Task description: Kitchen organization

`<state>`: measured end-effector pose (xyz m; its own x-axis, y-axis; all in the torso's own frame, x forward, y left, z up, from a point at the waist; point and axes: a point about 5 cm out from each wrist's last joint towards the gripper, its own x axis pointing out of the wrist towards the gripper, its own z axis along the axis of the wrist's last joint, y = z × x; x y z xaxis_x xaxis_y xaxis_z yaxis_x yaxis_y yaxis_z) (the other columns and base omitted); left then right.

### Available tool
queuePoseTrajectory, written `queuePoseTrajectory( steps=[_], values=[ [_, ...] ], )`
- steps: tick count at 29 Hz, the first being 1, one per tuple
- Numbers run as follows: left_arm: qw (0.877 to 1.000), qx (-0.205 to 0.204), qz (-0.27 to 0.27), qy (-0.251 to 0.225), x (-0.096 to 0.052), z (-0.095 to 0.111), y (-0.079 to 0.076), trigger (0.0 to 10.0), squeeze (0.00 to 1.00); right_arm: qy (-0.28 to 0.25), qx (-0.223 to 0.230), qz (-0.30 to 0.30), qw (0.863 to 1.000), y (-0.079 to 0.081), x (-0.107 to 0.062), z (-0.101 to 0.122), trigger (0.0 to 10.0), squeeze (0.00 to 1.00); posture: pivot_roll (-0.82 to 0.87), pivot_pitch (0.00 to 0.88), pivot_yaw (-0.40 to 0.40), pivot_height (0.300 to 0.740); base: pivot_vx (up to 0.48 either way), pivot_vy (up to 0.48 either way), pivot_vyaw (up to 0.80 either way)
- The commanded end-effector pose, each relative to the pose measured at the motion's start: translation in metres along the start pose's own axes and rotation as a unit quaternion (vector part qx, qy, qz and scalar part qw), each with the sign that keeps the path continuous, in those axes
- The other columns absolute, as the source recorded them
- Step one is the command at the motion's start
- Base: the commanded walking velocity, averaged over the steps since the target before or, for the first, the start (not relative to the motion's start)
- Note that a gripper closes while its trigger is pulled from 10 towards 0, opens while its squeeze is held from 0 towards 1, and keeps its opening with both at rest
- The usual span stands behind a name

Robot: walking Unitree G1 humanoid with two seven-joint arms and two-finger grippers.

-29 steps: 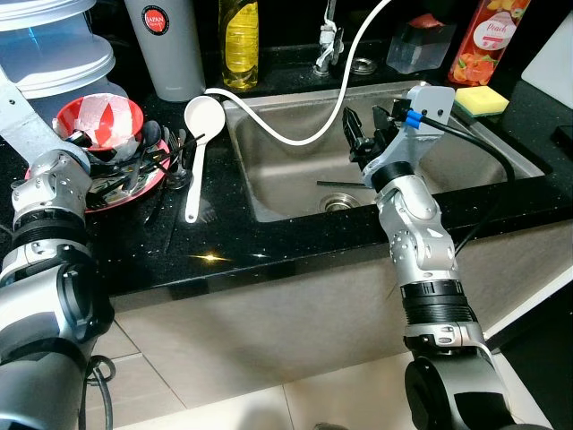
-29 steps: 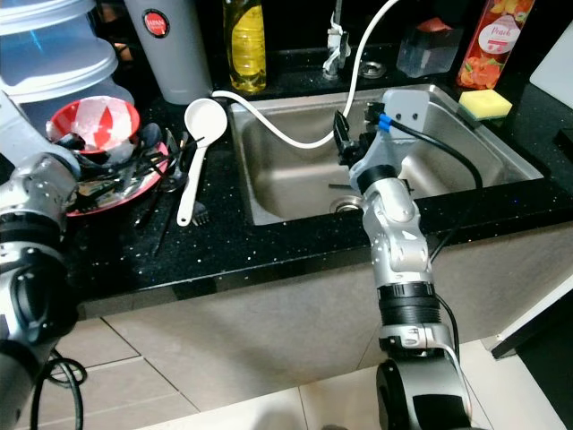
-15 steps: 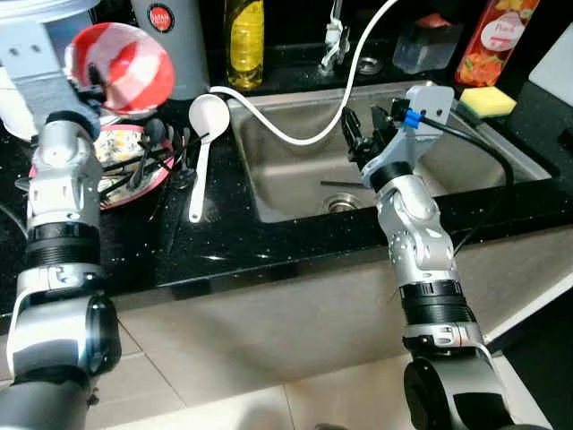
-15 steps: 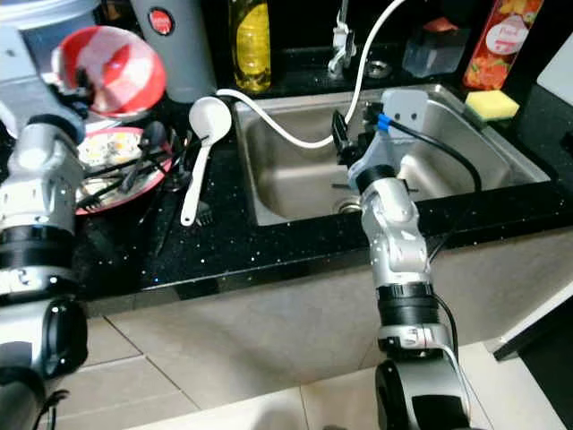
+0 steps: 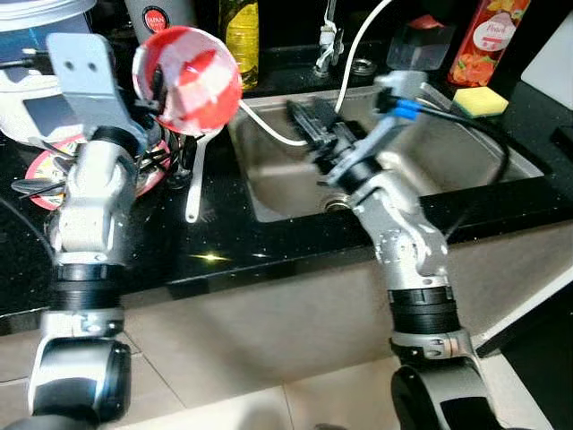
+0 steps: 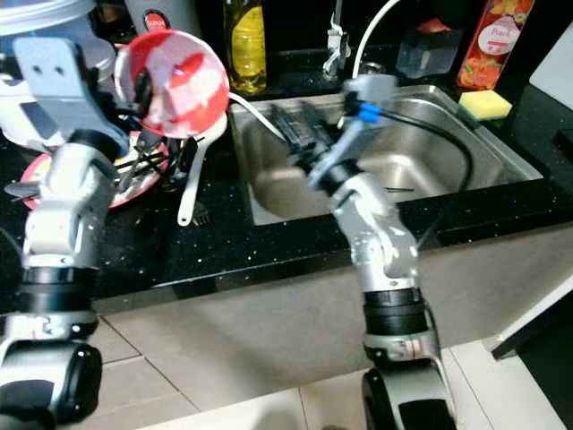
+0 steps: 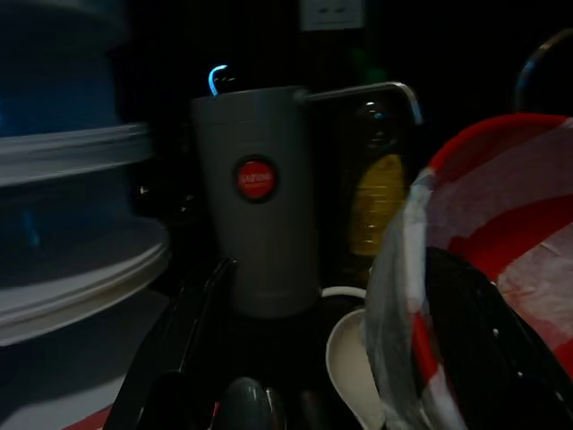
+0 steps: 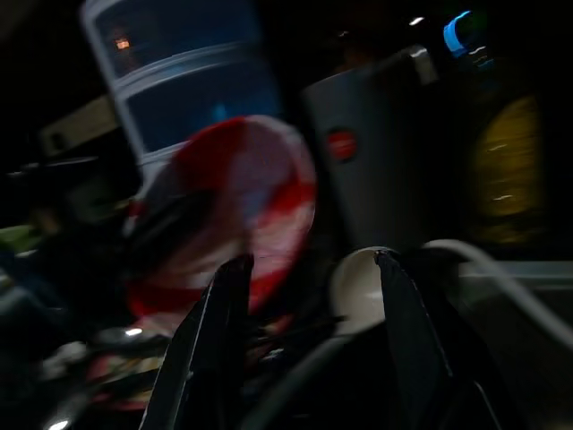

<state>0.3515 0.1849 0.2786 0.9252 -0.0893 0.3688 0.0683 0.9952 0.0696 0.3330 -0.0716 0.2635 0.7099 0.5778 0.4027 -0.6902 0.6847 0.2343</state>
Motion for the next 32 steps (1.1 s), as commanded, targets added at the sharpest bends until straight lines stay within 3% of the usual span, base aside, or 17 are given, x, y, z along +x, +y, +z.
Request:
queuePoseTrajectory(
  steps=[1, 6, 12, 18, 22, 27, 32],
  values=[
    [1.0, 0.017, -0.011, -0.011, -0.002, 0.003, -0.007, 10.0, 0.0, 0.006, 0.018, 0.016, 1.0, 0.007, 0.004, 0.0, 10.0, 0.0, 0.02, 0.003, 0.022, 0.74, 0.0, 0.0, 0.0],
    [0.998, 0.053, -0.033, -0.015, -0.007, 0.002, -0.02, 10.0, 0.0, 0.041, 0.048, 0.012, 0.998, 0.008, 0.008, -0.01, 10.0, 0.0, 0.02, 0.0, 0.018, 0.74, 0.0, 0.0, 0.0],
    [0.996, 0.061, -0.065, -0.021, -0.013, 0.003, -0.034, 10.0, 0.0, 0.08, 0.05, -0.003, 0.996, 0.005, 0.007, -0.019, 10.0, 0.0, 0.02, 0.001, 0.015, 0.74, 0.0, 0.0, 0.0],
    [0.991, 0.075, -0.102, -0.041, -0.019, 0.007, -0.053, 10.0, 0.0, 0.112, 0.033, -0.077, 0.99, -0.008, 0.008, -0.032, 10.0, 0.0, 0.03, 0.006, 0.012, 0.74, 0.0, 0.0, 0.0],
    [0.991, 0.085, -0.092, -0.04, -0.019, 0.007, -0.052, 10.0, 0.0, 0.093, 0.006, -0.113, 0.989, -0.016, 0.008, -0.027, 10.0, 0.0, 0.03, 0.007, 0.012, 0.74, 0.0, 0.0, 0.0],
    [0.994, 0.109, -0.02, -0.012, -0.014, -0.001, -0.031, 10.0, 0.0, 0.014, 0.007, -0.107, 0.994, -0.018, 0.009, -0.001, 10.0, 0.0, 0.02, 0.01, 0.014, 0.74, 0.0, 0.0, 0.0],
    [0.993, 0.117, 0.017, -0.004, -0.013, -0.004, -0.02, 10.0, 0.0, -0.015, 0.006, -0.103, 0.995, -0.02, 0.006, 0.011, 10.0, 0.0, 0.02, 0.012, 0.013, 0.74, 0.0, 0.0, 0.0]
  ],
)
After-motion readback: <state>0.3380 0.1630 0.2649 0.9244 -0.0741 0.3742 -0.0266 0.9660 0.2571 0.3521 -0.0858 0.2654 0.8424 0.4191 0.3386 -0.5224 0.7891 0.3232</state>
